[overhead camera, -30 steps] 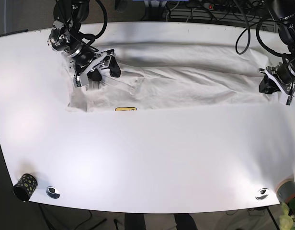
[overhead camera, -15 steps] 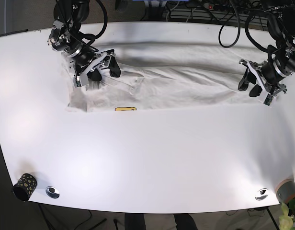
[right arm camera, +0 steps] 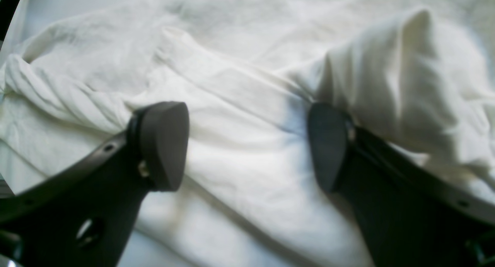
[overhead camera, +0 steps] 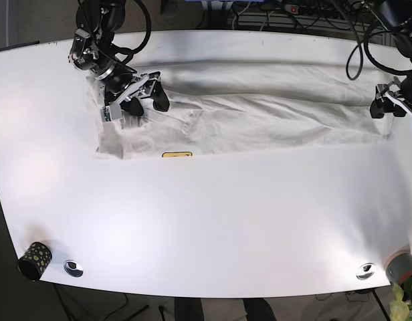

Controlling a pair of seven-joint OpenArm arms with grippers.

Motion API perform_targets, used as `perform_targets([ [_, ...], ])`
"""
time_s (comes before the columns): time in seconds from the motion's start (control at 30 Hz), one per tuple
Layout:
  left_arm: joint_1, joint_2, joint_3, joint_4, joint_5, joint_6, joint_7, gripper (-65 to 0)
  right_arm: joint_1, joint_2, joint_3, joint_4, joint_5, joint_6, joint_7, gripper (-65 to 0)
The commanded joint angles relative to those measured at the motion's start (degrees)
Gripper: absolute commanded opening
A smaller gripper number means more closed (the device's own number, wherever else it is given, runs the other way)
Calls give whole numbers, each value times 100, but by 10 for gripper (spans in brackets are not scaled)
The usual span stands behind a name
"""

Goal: Fold the T-shirt properly

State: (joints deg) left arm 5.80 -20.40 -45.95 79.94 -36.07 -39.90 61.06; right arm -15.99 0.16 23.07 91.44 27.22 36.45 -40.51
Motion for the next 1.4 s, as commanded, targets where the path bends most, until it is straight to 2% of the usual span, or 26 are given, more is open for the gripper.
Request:
perform_targets([
  [0.0, -84, -171, -156, -403, -72, -10, -71, -201, -50, 23, -8, -32, -265, -97, -322, -182],
  [0.37, -198, -311, -183, -1150, -63, -10, -71, -200, -32, 41, -8, -32, -265, -97, -322, -182],
  [0.53, -215, -303, 134, -1150, -89, -10, -62, -203, -23, 41, -8, -32, -265, -97, -322, -182],
  [0.7, -224, -294, 345, -1168, -520, -10, -62, -204, -23, 41, -8, -32, -265, -97, -322, -182],
  [0.93, -374, -294, 740, -1177, -608, -10, -62, -208, -23, 41, -8, -32, -265, -97, -322, -182],
  [0.97, -382, -294, 758, -1177, -608, -10, -62, -219, -23, 41, -8, -32, -265, -97, -322, -182],
  [1.0, -382, -294, 758, -1177, -608, -10, -62, -257, -23, 41, -8, -32, -265, -97, -322, -182],
  [1.13, -400, -294, 758, -1177, -599, -10, -88, -488, -23, 41, 1, -32, -265, -97, -322, -182],
  [1.2, -409, -294, 758, -1159, -599, -10, -88, -578, -23, 41, 1, -32, -265, -97, -322, -182],
  [1.37, -391, -294, 767, -1133, -617, -10, -88, -594, -23, 41, -8, -41, -265, -97, -322, -182],
])
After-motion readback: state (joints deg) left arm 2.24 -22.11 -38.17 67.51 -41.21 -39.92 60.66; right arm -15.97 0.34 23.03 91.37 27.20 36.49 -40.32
